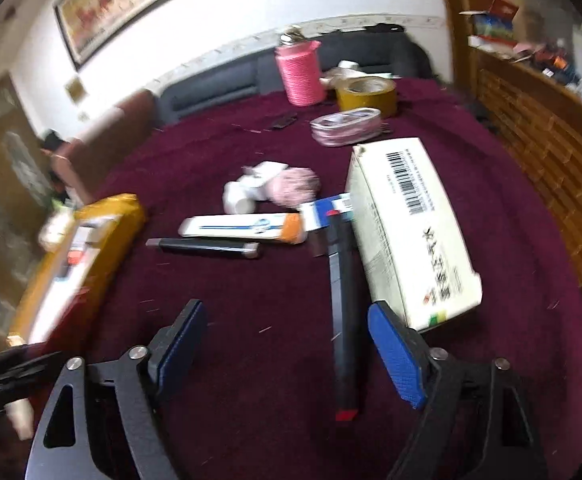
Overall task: Organize objects
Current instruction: 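Lift the packet with left gripper while right gripper grasps the red-capped black marker, then lower the packet into the tray with left gripper while right gripper places the marker beside it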
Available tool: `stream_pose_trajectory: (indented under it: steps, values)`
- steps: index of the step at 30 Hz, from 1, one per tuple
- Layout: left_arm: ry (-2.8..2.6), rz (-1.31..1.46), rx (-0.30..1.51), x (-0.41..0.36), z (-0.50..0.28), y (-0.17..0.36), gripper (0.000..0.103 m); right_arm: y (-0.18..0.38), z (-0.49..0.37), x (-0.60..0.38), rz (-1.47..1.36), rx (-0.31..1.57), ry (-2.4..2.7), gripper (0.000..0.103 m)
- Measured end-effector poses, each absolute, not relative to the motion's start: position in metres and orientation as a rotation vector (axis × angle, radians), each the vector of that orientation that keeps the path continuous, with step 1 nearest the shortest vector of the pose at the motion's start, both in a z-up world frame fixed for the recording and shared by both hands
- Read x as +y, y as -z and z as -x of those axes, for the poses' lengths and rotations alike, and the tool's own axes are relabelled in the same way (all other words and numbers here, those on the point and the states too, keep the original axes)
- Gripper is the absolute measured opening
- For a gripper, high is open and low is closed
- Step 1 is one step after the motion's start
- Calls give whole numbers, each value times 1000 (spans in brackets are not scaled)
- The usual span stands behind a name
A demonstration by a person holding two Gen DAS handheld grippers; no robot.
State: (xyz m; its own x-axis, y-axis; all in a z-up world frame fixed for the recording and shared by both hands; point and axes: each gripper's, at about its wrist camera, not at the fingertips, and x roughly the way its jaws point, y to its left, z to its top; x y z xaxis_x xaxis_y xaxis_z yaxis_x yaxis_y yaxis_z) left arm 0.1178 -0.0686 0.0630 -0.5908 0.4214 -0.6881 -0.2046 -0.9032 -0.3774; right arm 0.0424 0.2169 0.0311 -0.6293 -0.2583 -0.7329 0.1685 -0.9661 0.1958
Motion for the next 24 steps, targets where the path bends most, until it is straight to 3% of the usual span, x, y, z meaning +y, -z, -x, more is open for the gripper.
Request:
stream_pose_trajectory:
  steps: [2,8,18,24]
  values:
    - [-2505,1173,-372,-76,-121,-64,51,-21,-29,215,-1273,-149,2638,69]
    - [-2514,1167,-419,-97,-123,-62,51,1,-11,216,-1404,-152,2665,19]
    - [-2546,1158,-552,-144,-130,-62,51,-28,-40,220,-1264,-353,2567,16]
    - [-2638,1111,-587,-187,-139,-79,51,-59,-55,181,-1180,-366,2432,16]
